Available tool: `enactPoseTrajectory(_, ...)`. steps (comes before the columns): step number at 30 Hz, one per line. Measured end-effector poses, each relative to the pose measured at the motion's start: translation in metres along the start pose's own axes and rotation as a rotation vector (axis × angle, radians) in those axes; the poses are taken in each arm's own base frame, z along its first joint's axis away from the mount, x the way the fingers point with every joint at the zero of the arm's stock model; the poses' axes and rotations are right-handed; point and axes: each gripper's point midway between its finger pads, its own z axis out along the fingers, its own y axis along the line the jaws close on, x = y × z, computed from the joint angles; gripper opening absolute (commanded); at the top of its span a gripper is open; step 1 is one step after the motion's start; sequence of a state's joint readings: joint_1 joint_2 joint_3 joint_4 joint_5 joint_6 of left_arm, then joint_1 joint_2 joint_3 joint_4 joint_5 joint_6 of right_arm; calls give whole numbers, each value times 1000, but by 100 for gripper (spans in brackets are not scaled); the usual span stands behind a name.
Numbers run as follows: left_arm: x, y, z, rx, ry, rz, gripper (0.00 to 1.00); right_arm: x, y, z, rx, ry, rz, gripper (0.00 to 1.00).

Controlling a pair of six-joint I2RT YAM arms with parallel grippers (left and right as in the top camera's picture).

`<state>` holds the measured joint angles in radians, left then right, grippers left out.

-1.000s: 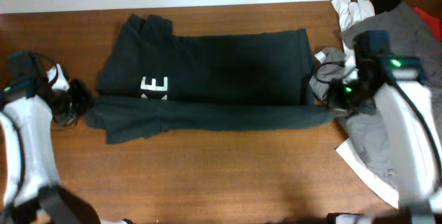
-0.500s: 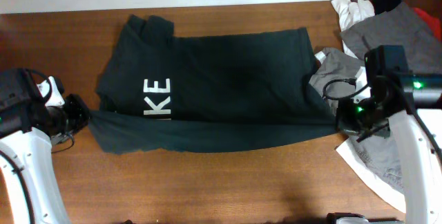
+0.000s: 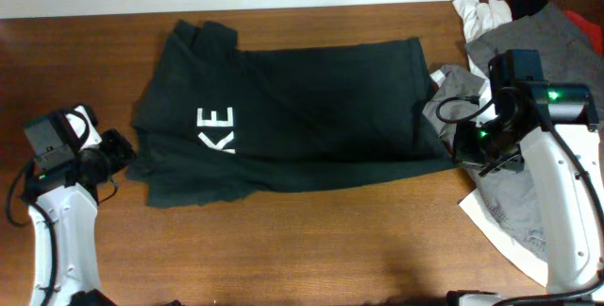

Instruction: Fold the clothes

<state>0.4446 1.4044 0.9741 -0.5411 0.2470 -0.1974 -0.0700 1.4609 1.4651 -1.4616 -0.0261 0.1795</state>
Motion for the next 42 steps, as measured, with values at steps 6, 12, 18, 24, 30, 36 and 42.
enactPoseTrajectory(6, 11, 5, 11, -11, 54, -15, 31, 0, 0, 0, 3, 0, 0, 4)
enactPoseTrajectory(12, 19, 6, 28, -1, 98, -23, 31, 0, -1, 0, 9, -2, 1, 4)
enactPoseTrajectory(18, 31, -11, 63, 36, 150, 27, 31, -1, -2, 0, 10, -3, 0, 4)
enactPoseTrajectory(24, 54, -29, 99, 66, 216, 87, 31, -1, -2, 0, 10, -5, 0, 4)
enactPoseTrajectory(30, 54, -20, 104, 19, 213, 97, 31, -1, -2, 0, 10, -4, 1, 4)
enactPoseTrajectory(36, 52, -15, 104, -10, 205, 108, 32, -1, -2, 1, 11, -3, 0, 4)
enactPoseTrajectory(42, 54, -16, 104, -12, 208, 112, 32, -1, -2, 1, 11, -3, 0, 4)
